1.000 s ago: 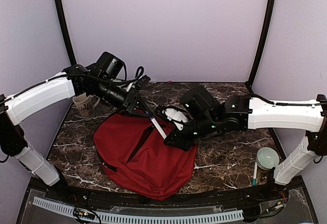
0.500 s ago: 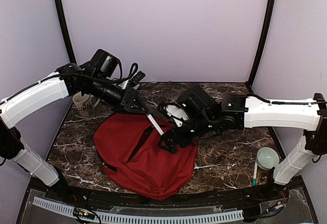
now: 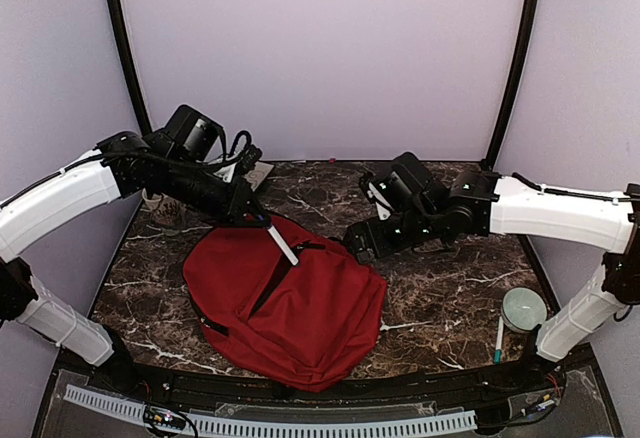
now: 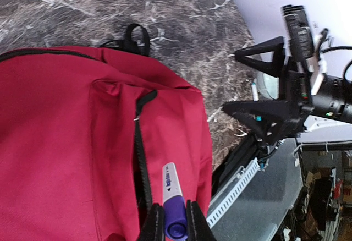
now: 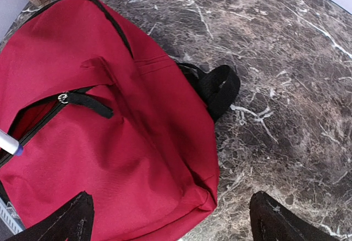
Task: Pack the student bag
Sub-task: Place the pen in the lower front pocket of the bag.
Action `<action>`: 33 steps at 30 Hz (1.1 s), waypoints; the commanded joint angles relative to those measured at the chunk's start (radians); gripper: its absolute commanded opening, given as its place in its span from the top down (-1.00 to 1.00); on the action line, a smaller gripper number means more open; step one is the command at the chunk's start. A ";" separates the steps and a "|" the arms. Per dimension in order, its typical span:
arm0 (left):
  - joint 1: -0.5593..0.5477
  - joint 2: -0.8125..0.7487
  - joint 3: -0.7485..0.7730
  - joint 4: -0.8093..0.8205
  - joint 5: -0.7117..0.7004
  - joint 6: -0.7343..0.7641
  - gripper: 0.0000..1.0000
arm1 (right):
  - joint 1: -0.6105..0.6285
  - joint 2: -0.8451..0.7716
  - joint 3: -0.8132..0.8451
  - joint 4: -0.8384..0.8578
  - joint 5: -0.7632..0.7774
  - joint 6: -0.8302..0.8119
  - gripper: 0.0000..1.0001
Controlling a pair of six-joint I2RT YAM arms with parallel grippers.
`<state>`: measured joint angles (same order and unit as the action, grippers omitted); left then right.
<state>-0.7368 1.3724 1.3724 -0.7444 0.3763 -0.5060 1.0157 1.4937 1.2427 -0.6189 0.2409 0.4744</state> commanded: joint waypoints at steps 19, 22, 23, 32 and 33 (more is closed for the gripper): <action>-0.001 -0.047 -0.099 -0.051 -0.152 -0.054 1.00 | -0.038 -0.100 -0.126 -0.008 0.008 0.089 -0.97; -0.002 -0.042 -0.117 -0.037 -0.085 -0.062 1.00 | -0.040 -0.098 -0.125 -0.002 0.000 0.089 -0.97; -0.001 -0.045 -0.128 -0.027 -0.061 -0.066 1.00 | -0.041 -0.098 -0.122 -0.006 0.002 0.093 -0.98; -0.001 -0.058 -0.240 0.114 0.048 -0.128 1.00 | -0.122 -0.150 -0.158 -0.072 0.032 0.218 -0.99; -0.001 -0.053 -0.246 0.116 0.052 -0.129 1.00 | -0.139 -0.157 -0.167 -0.079 0.018 0.233 -0.99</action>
<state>-0.7368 1.3327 1.1542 -0.6842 0.3725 -0.6117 0.9237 1.3888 1.1091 -0.6605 0.2626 0.6308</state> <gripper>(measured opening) 0.109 0.995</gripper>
